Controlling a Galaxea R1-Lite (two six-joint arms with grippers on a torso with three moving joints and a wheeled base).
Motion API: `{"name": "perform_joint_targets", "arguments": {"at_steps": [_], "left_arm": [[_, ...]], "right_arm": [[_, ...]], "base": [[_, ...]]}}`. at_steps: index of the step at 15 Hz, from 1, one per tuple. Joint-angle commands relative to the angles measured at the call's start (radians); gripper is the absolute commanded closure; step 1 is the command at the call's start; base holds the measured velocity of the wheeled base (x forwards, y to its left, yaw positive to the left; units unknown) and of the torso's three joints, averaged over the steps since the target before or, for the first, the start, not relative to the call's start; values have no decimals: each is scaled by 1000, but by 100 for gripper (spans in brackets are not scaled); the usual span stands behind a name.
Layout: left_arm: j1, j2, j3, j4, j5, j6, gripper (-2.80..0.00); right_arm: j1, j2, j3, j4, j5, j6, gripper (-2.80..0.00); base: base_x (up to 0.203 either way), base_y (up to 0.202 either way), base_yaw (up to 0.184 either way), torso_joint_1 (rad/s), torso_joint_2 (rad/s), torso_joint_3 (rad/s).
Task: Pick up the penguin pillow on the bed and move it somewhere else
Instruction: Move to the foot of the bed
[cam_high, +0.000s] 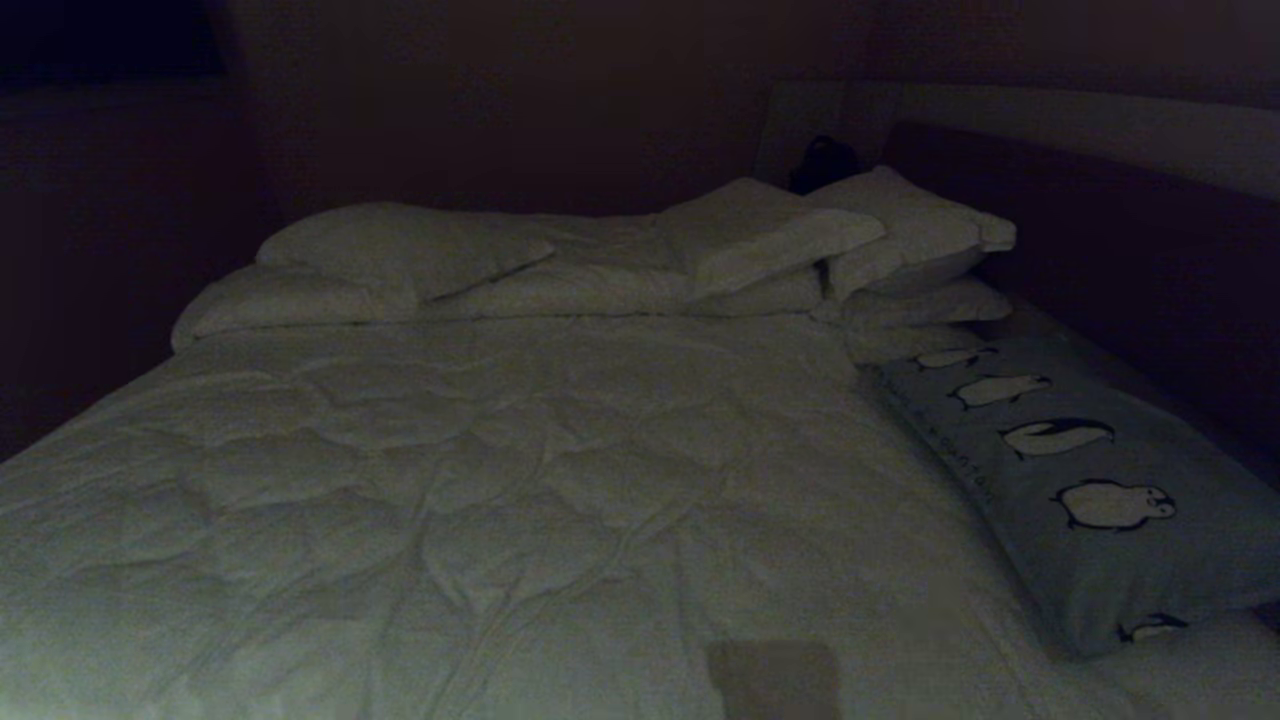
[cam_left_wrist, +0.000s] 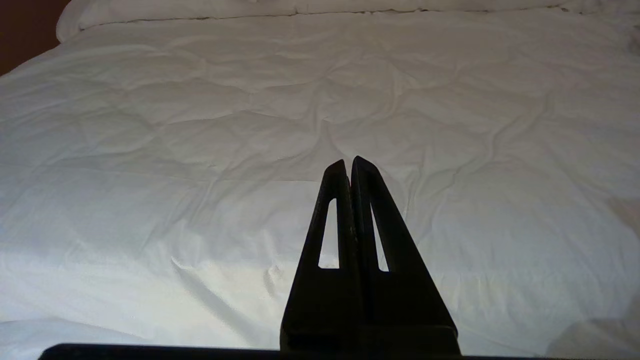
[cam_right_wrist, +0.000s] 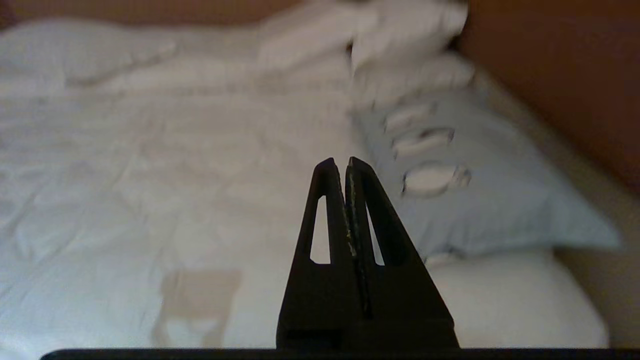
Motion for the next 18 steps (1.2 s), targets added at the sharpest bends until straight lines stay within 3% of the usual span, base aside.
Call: {"name": "perform_joint_targets", "arguments": {"at_steps": [1, 4, 15, 18], "left_arm": [[0, 0, 0, 0, 1, 0, 0], [0, 0, 0, 0, 1, 0, 0], [0, 0, 0, 0, 1, 0, 0], [0, 0, 0, 0, 1, 0, 0]], "right_arm": [[-10, -40, 2, -37, 10, -57, 0], [-13, -81, 10, -34, 14, -105, 0], [-15, -199, 93, -33, 52, -82, 0], [-15, -199, 153, -37, 53, -113, 0]], "base": [[0, 0, 0, 0, 0, 0], [0, 0, 0, 0, 0, 0], [0, 0, 0, 0, 0, 0], [0, 0, 0, 0, 0, 0]]}}
